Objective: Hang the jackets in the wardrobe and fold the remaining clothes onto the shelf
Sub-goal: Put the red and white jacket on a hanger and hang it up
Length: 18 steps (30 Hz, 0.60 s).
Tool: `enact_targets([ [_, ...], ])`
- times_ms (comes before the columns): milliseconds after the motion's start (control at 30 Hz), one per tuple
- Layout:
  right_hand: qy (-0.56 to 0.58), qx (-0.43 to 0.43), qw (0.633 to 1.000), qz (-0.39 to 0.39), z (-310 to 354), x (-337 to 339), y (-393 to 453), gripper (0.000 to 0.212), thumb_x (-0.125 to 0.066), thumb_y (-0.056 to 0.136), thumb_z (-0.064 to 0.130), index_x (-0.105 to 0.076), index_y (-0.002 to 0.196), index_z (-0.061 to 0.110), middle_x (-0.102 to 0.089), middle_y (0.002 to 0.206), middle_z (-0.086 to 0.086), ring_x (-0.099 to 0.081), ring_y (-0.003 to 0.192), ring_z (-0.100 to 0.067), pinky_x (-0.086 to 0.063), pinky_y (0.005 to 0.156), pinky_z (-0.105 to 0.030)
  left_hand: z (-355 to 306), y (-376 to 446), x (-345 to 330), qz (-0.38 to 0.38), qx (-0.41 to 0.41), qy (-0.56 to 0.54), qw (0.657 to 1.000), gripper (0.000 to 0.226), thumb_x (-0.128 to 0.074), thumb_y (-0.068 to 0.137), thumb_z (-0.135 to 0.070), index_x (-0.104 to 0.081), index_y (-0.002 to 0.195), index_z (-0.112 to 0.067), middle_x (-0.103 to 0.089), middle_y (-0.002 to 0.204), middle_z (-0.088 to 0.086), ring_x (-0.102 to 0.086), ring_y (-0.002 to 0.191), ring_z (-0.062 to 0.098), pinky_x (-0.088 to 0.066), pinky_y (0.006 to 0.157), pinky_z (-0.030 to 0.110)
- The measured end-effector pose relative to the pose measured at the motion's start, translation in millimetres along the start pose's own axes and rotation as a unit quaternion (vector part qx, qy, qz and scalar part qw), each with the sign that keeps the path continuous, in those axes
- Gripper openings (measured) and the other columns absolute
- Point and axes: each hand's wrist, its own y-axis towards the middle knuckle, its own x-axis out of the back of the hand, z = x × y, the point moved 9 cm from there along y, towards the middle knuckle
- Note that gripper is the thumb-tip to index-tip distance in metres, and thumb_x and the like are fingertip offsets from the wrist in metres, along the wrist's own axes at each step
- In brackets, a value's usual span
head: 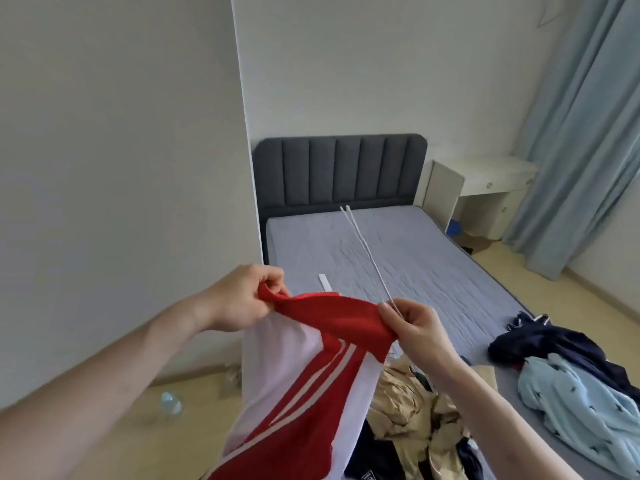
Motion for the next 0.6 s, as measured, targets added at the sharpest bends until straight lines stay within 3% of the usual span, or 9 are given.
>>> enact_targets([
  [67,-0.006,0.022,1.0,0.007,14.4,-6.4,2.1,0.043,-0.061,0.102,0.029,-0.057,0.066,0.004,-0.046,0.058,0.002,-0.042,0.054,-0.009,-0.035,0.053,-0.017,5.1,-8.0,0.0,-0.027,-0.012,0.024,0.999,0.029,-0.049,0.071,0.01,-0.036,0.068,-0.017,-0.073,0.097,-0.021,-0.065,0.088,0.011,-0.05,0.078,0.031],
  [133,-0.001,0.032,0.999,0.013,27.6,-10.2,3.2,0.042,-0.062,0.101,0.027,-0.061,0.065,0.008,-0.048,0.057,0.004,-0.044,0.052,-0.007,-0.037,0.052,-0.016,8.7,-15.1,1.4,-0.059,-0.02,0.024,0.998,0.03,-0.046,0.066,0.012,-0.045,0.07,-0.017,-0.07,0.105,-0.025,-0.064,0.094,0.009,-0.049,0.082,0.031],
  [200,0.001,0.04,0.999,0.023,35.3,-11.5,2.8,0.041,-0.062,0.101,0.026,-0.062,0.061,0.016,-0.05,0.056,0.006,-0.047,0.052,-0.007,-0.039,0.053,-0.018,12.0,-21.8,-4.5,-0.057,-0.017,0.022,0.998,0.044,-0.042,0.062,0.011,-0.061,0.076,-0.027,-0.066,0.117,-0.028,-0.062,0.107,0.003,-0.047,0.09,0.023],
  [300,-0.017,0.043,0.998,0.048,35.6,-15.7,-2.1,0.039,-0.062,0.101,0.028,-0.062,0.072,0.002,-0.051,0.061,-0.002,-0.049,0.059,-0.015,-0.04,0.059,-0.031,20.1,-29.1,-25.6,-0.029,0.011,0.023,0.999,0.061,-0.04,0.063,0.011,-0.071,0.077,-0.039,-0.058,0.132,-0.026,-0.052,0.124,-0.005,-0.035,0.104,0.012],
  [400,-0.023,0.04,0.997,0.059,26.5,-19.7,-11.1,0.039,-0.062,0.101,0.027,-0.061,0.072,0.001,-0.052,0.062,-0.003,-0.051,0.059,-0.015,-0.042,0.059,-0.032,30.3,-32.5,-50.9,0.015,0.068,-0.025,0.997,0.057,-0.036,0.065,0.011,-0.073,0.081,-0.029,-0.067,0.122,-0.024,-0.059,0.115,-0.005,-0.044,0.1,0.014],
  [500,-0.019,0.038,0.998,0.043,15.2,-11.9,-22.2,0.042,-0.063,0.1,0.028,-0.054,0.067,0.004,-0.046,0.06,-0.003,-0.045,0.055,-0.015,-0.037,0.053,-0.029,38.2,-41.0,-90.7,0.103,0.107,-0.116,0.982,0.052,-0.041,0.068,0.008,-0.075,0.087,-0.026,-0.072,0.117,-0.02,-0.067,0.103,0.002,-0.051,0.083,0.016],
  [600,0.013,0.015,0.999,0.032,-5.6,3.3,-35.8,0.052,-0.063,0.1,0.034,-0.036,0.069,0.001,-0.03,0.064,-0.01,-0.03,0.055,-0.02,-0.025,0.049,-0.031,38.9,-59.2,-141.9,0.215,0.121,-0.215,0.945,0.035,-0.06,0.066,-0.014,-0.079,0.092,-0.026,-0.076,0.105,-0.005,-0.065,0.085,0.004,-0.051,0.075,0.019],
])
